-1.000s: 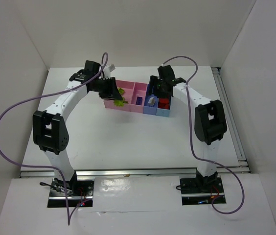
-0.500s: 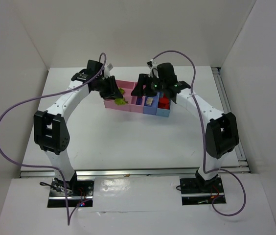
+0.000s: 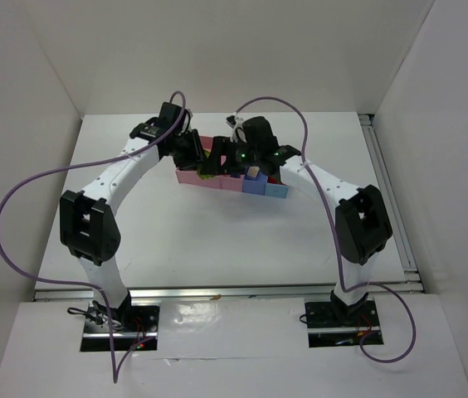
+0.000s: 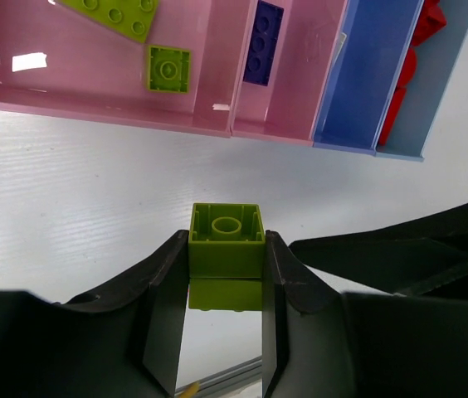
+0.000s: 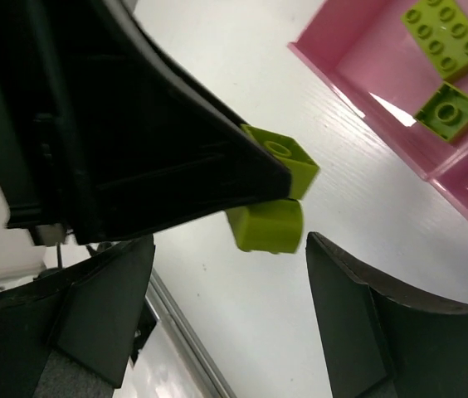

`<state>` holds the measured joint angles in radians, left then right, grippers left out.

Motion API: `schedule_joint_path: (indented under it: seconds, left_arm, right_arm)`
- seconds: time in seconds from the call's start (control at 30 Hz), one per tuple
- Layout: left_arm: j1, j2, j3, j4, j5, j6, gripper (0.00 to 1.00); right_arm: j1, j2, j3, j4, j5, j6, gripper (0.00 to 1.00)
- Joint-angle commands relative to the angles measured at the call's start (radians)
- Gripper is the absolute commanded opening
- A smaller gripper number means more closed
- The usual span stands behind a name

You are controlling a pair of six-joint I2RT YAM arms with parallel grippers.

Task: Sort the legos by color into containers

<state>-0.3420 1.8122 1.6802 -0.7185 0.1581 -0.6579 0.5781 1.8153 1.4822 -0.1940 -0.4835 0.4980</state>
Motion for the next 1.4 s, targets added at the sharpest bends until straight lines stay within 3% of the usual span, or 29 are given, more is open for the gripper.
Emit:
schedule_joint_path:
  seconds: [0.0,0.43,0.67,0.87,0.9,1.1,1.37]
  left_arm:
    - [0.003,-0.048,0.042,-0.007,-0.031,-0.022,0.00]
    - [0.003,-0.048,0.041,0.014,0.047,-0.022,0.00]
    - [0.003,-0.048,0.041,0.014,0.057,-0.022,0.00]
    - [0.012,-0.048,0.061,0.024,0.080,-0.012,0.00]
    - [0.012,-0.048,0.061,0.024,0.080,-0.012,0.00]
    - [0.032,-0.008,0.072,0.024,0.064,-0.034,0.00]
    - [0.041,0.061,0.119,0.053,0.098,-0.054,0.00]
  right_arm:
    - [0.003,-0.044,-0.019,0.039,0.075,0.034,0.81]
    - [-0.024,0.004,-0.089,0.277,-0.069,0.145,0.74]
    - [-0.024,0.038,-0.062,0.323,-0.102,0.163,0.58]
    - [-0.024,0.064,-0.054,0.311,-0.122,0.163,0.16]
    - [-0.024,0.064,-0.066,0.311,-0.122,0.163,0.14]
    - [-0.015,0.055,-0.037,0.090,0.022,0.042,0.09]
    - [-0.026,-0.048,-0.120,0.002,0.078,-0.018,0.09]
